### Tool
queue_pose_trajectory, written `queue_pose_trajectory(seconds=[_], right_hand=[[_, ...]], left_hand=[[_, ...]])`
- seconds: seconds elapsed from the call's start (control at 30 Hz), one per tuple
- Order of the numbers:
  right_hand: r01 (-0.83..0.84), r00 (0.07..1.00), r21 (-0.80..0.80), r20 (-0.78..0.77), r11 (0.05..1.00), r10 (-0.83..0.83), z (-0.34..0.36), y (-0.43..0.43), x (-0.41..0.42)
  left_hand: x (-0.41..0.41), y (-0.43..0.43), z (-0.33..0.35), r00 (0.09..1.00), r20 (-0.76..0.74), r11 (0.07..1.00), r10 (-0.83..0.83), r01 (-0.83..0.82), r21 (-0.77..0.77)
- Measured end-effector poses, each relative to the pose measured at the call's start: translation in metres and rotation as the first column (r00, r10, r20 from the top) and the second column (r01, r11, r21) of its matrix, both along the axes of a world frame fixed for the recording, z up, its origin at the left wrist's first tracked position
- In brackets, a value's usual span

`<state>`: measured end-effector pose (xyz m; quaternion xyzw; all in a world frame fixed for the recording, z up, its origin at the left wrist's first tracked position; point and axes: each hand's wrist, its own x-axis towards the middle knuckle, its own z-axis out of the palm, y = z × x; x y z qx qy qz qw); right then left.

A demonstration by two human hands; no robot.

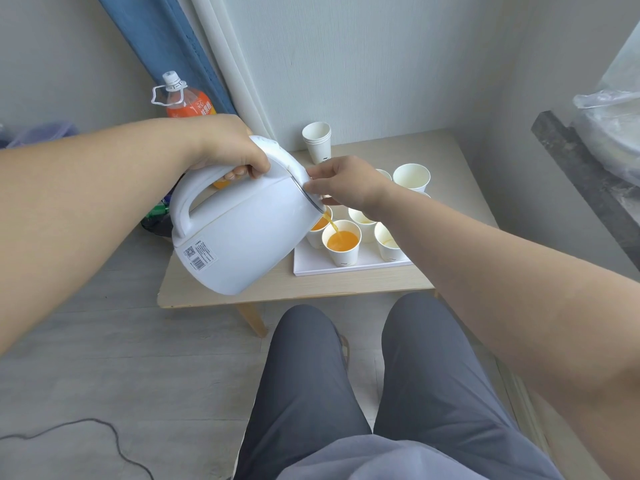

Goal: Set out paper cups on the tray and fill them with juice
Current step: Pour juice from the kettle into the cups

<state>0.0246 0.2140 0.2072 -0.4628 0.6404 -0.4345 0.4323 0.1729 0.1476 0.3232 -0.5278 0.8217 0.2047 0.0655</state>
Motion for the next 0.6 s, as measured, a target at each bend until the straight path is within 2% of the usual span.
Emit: queue_pose_trajectory(seconds=[0.6], right_hand=[[0.000, 1.000, -0.003, -0.014, 1.000, 0.000, 0.0001, -0.0005, -0.0004]], left_hand=[[-0.0004, -0.0012, 0.0009, 1.000, -0.006, 1.000, -0.003, 0.003, 0.005]])
